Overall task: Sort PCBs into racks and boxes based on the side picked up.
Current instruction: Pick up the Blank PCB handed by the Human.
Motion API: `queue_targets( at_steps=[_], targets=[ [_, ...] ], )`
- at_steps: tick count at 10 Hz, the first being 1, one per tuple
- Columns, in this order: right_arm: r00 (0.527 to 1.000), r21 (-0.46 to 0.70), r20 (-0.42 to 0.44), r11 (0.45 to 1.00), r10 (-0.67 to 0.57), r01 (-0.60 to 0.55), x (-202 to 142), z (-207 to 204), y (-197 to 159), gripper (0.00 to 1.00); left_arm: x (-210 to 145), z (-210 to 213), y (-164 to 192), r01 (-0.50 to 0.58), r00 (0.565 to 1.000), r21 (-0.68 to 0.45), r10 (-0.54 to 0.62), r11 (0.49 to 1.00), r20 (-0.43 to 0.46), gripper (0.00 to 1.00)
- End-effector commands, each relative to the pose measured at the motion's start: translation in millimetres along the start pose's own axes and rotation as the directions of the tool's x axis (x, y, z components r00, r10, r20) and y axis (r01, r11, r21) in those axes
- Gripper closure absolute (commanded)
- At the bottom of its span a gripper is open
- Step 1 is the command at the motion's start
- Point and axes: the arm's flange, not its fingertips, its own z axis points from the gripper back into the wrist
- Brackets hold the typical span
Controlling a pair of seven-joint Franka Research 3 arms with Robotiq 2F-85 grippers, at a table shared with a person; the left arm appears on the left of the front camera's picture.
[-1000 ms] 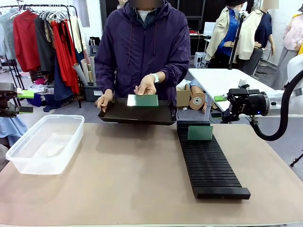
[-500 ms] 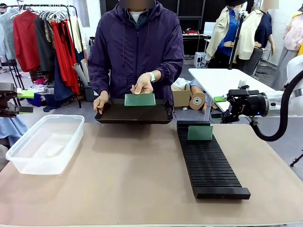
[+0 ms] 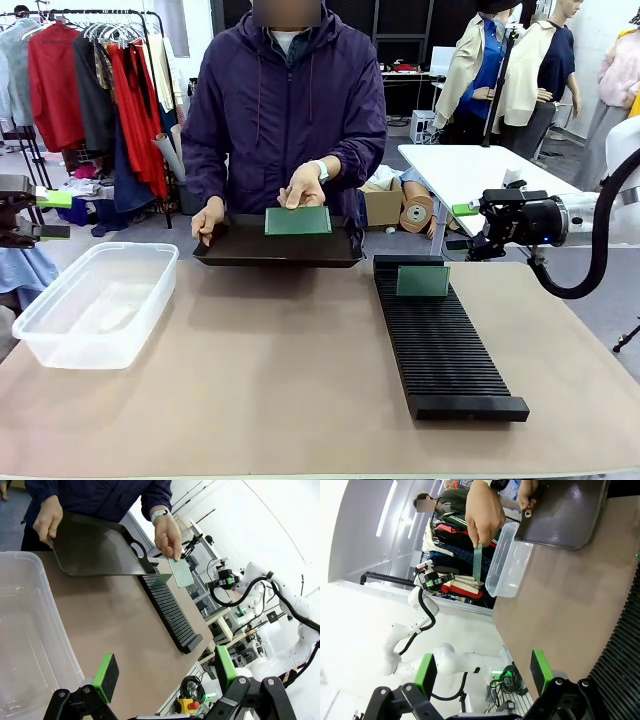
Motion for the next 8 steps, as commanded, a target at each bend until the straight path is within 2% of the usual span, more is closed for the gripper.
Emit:
queue_targets(
  at_steps=[1, 8],
  targets=[
    [1.0, -0.008, -0.005, 1.0, 0.012, -0.012, 3.4, 0.1, 1.8, 0.0, -0.4, 1.2, -1.3, 0.001, 1.0, -0.012, -0.001, 1.0, 0.006, 0.0],
    [1.0, 0.0, 0.0, 1.0, 0.0, 0.0, 0.0, 0.0, 0.0, 0.0, -0.4, 1.2, -1.3, 0.001, 1.0, -0.012, -0.001, 1.0, 0.006, 0.0]
  ],
)
